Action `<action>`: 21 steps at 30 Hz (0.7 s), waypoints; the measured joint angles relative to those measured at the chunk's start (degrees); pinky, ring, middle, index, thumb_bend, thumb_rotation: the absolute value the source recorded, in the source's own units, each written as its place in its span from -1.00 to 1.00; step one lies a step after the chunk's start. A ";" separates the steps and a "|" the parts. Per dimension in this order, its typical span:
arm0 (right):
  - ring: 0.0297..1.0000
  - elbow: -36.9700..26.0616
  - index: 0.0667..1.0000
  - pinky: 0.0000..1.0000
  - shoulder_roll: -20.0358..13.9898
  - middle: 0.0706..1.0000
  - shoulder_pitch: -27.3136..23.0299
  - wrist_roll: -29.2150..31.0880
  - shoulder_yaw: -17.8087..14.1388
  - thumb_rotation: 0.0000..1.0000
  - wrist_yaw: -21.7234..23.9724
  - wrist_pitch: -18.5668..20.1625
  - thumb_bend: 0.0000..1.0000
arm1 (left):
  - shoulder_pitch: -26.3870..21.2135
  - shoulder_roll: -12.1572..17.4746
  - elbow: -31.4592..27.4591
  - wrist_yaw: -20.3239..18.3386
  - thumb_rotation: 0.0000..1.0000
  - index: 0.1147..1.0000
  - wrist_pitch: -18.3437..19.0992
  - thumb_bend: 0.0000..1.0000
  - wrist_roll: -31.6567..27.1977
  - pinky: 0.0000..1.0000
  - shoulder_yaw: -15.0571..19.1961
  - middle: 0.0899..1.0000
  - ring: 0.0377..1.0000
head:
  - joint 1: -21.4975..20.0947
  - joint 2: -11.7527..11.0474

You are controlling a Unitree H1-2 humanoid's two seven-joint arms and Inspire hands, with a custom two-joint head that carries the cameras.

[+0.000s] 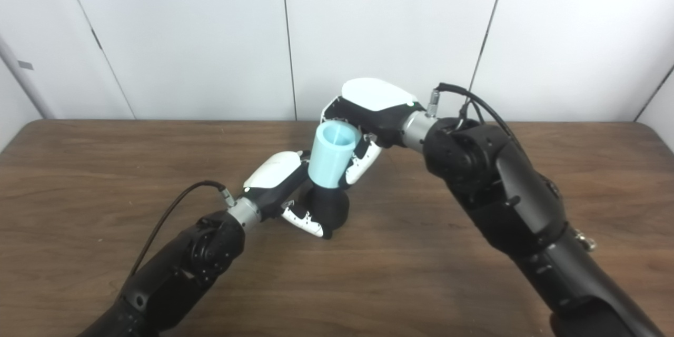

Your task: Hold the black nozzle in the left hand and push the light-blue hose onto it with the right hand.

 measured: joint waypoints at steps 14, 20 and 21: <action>-0.14 3.82 -0.15 -0.14 2.25 -0.06 -1.26 -2.60 3.38 -1.00 -0.82 -2.31 0.04 | 0.01 0.15 -0.59 -0.75 -1.00 -0.19 0.96 0.05 0.00 1.00 -0.01 -0.09 0.23 | 0.35 0.44; -0.11 4.78 -0.15 -0.15 1.49 -0.08 -2.17 -2.55 4.39 -1.00 -0.70 -4.85 0.04 | -0.06 0.15 -0.68 -0.89 -1.00 -0.19 1.10 0.05 0.00 1.00 -0.01 -0.08 0.24 | 0.35 0.62; -0.11 4.82 -0.14 -0.16 1.28 -0.10 -2.29 -2.55 4.54 -1.00 -0.58 -5.25 0.04 | -0.07 0.15 -0.72 -0.96 -1.00 -0.20 1.11 0.05 0.00 1.00 -0.01 -0.08 0.24 | 0.35 0.62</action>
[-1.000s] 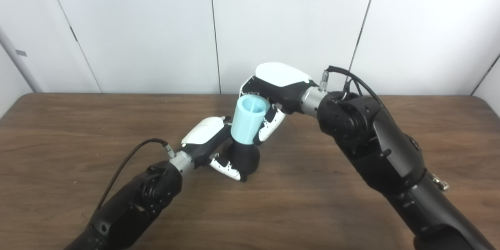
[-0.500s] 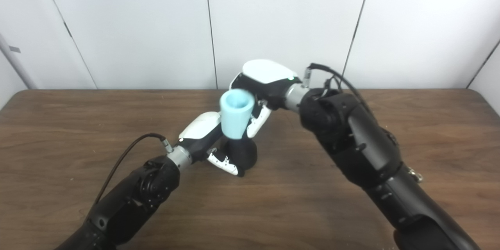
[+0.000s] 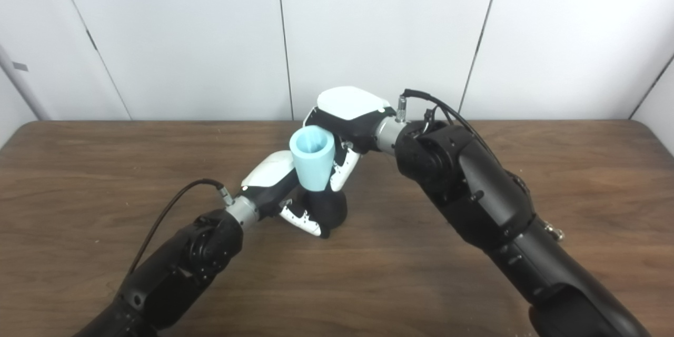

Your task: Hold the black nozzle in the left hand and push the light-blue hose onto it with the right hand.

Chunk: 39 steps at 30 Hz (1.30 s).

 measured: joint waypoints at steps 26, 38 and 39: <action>-0.13 -0.73 -0.10 -0.18 -2.71 -0.12 2.44 1.01 -1.31 -1.00 -0.96 -3.17 0.04 | 0.17 0.09 -0.63 -1.16 -1.00 -0.22 0.22 0.04 0.30 1.00 -0.01 -0.01 0.37 | -0.97 0.18; 0.27 -3.63 0.49 -0.13 -2.06 0.49 4.87 -0.38 -3.18 -0.83 -1.68 -0.51 0.74 | 0.18 -0.18 -0.61 -1.26 -1.00 -0.20 0.25 0.04 0.24 1.00 0.05 -0.06 0.34 | -1.23 -0.26; 0.31 -3.65 0.54 -0.08 -2.02 0.56 4.96 -0.63 -3.25 -0.78 -1.93 -0.52 0.79 | 0.17 -0.18 -0.59 -1.26 -1.00 -0.21 0.25 0.04 0.23 1.00 0.05 -0.04 0.35 | -1.23 -0.26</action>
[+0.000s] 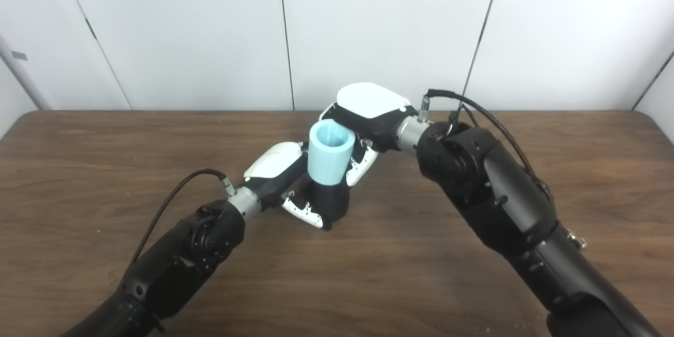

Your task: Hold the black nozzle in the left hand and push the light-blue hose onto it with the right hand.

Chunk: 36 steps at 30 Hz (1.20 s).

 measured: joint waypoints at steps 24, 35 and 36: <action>0.99 -3.03 1.00 0.62 0.05 1.00 1.25 0.99 -4.00 -0.26 0.71 -0.95 1.00 | -1.07 -0.53 1.59 -0.15 -1.00 -0.19 -0.06 0.05 -0.12 1.00 0.01 -0.08 0.32 | 0.18 -1.41; 1.00 -8.28 1.00 0.92 -0.19 1.00 0.69 6.67 -7.40 -0.17 0.95 -2.96 1.00 | -1.07 -0.64 1.66 -0.15 -1.00 -0.19 -0.03 0.05 -0.09 1.00 0.00 -0.07 0.31 | 0.35 -1.23; 1.00 -8.67 1.00 0.92 -0.19 1.00 0.69 7.34 -7.57 -0.16 0.95 -3.28 1.00 | -1.07 -0.64 1.66 -0.15 -1.00 -0.19 -0.02 0.04 -0.09 1.00 0.00 -0.07 0.31 | 0.35 -1.23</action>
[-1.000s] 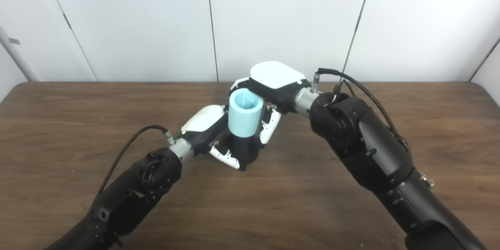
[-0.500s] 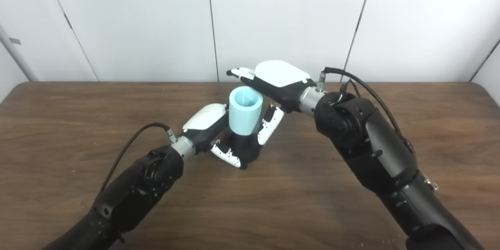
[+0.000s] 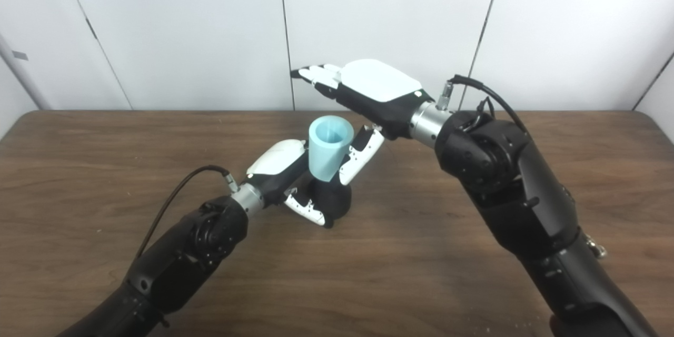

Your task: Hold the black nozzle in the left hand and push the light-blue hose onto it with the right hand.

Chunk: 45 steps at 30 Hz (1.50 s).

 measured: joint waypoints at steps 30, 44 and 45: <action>1.00 -3.43 1.00 1.00 -5.89 1.00 3.49 9.85 0.10 0.41 7.24 -5.59 0.56 | -0.03 0.17 -0.01 0.00 -1.00 -0.20 -0.04 0.04 0.00 1.00 -0.01 -0.05 0.32 | -0.18 0.26; 1.00 -3.41 1.00 1.00 -6.44 1.00 4.68 7.19 0.21 0.46 7.21 -6.37 0.56 | -0.14 0.37 -0.01 0.00 -1.00 -0.20 -0.03 0.04 0.04 1.00 -0.27 -0.05 0.30 | 0.00 0.44; 1.00 -3.39 1.00 1.00 -6.44 1.00 4.68 6.71 0.37 0.46 7.07 -6.63 0.56 | -0.15 0.37 -0.01 0.00 -1.00 -0.20 -0.03 0.04 0.05 1.00 -0.28 -0.05 0.30 | 0.00 0.44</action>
